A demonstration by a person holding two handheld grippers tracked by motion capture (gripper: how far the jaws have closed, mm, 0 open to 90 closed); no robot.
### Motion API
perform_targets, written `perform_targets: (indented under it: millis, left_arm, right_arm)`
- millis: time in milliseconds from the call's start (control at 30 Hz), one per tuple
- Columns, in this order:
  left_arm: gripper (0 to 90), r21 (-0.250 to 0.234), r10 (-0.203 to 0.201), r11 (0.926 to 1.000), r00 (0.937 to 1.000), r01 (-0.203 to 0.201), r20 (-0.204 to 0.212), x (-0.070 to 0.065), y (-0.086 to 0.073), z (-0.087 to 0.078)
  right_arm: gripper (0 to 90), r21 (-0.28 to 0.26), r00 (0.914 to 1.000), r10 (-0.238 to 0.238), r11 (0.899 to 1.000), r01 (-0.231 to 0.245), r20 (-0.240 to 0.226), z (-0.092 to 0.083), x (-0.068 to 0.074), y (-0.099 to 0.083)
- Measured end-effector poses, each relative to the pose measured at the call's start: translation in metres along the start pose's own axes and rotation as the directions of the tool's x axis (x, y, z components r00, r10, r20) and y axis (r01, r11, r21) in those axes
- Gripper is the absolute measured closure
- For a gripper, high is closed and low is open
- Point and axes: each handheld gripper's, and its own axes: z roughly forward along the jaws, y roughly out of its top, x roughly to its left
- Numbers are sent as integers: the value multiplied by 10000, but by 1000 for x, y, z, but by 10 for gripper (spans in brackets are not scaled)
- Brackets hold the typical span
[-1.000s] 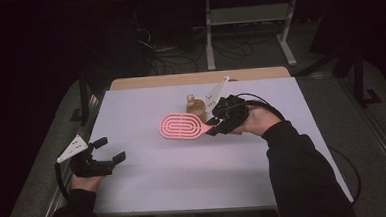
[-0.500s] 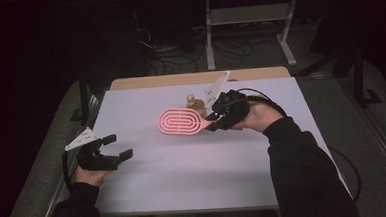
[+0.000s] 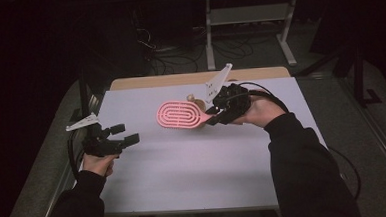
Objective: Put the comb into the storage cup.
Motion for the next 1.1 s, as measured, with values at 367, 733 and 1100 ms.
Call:
perform_targets:
  millis: [367,733,1100]
  left_arm:
    - [0,-231,-1341,9903,9857,1371,1020,-8,22,7]
    - [0,-153,-2205,9738,9587,2268,1798,-21,40,18]
    - [0,233,-2988,9531,9257,3018,2319,-33,51,35]
  right_arm:
    - [686,-14,9996,29,10000,-28,266,-11,-4,3]
    - [686,37,9993,56,10000,-58,360,-10,-7,5]
    - [686,10,9990,89,10000,-90,432,-12,-9,6]
